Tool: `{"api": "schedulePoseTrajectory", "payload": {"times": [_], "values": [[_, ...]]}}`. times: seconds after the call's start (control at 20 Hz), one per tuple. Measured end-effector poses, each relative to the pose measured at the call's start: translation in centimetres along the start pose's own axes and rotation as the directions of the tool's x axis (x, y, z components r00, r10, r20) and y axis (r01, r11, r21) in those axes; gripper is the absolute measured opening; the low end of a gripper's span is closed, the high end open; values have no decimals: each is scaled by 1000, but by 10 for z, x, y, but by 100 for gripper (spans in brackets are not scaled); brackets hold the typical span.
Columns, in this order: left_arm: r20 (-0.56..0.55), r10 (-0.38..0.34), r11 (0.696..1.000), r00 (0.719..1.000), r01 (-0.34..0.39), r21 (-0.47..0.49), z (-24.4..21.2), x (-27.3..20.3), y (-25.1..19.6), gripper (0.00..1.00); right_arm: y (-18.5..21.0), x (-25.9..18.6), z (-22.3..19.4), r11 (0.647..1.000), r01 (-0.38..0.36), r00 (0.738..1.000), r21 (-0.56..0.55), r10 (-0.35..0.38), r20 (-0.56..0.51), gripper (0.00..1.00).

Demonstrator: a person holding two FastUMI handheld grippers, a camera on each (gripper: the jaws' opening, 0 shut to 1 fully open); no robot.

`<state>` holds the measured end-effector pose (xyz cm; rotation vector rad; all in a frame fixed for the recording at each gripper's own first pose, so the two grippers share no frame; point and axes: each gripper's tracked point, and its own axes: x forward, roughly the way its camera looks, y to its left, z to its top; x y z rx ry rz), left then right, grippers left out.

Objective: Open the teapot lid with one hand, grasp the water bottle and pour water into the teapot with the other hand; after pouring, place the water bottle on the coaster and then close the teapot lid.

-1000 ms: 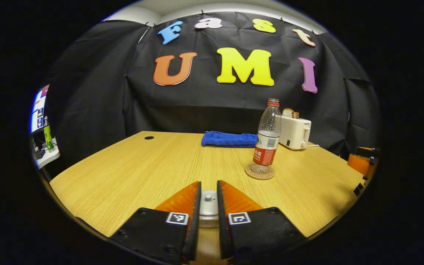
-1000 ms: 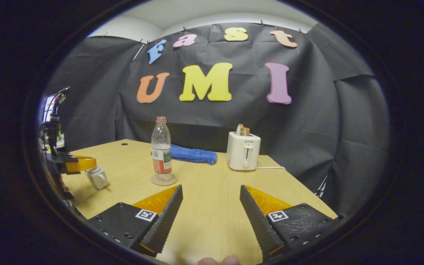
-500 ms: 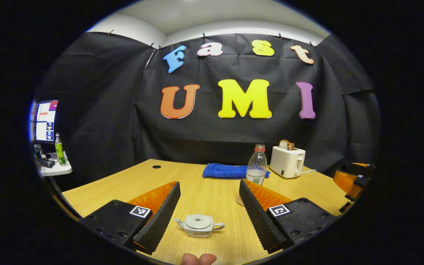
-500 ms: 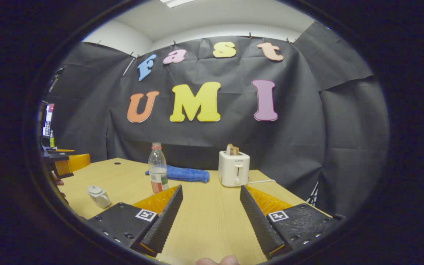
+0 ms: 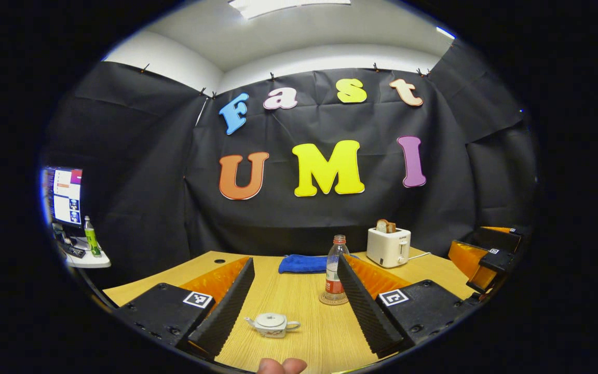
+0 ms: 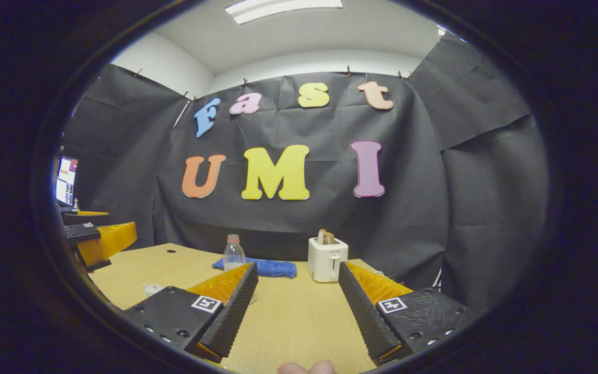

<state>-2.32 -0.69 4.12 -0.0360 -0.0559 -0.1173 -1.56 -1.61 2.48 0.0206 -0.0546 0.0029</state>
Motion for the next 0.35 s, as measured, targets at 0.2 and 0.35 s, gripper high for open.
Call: {"api": "schedulePoseTrajectory", "payload": {"times": [0.2,0.35], "values": [[2,-16,1000,1000,16,22,0,-4,-3,100,9,-6,-4,1000,-11,1000,-10,11,-15,93],[6,-10,1000,1000,10,9,2,-4,4,99,12,-9,0,1000,-10,1000,-28,10,-4,93]]}}
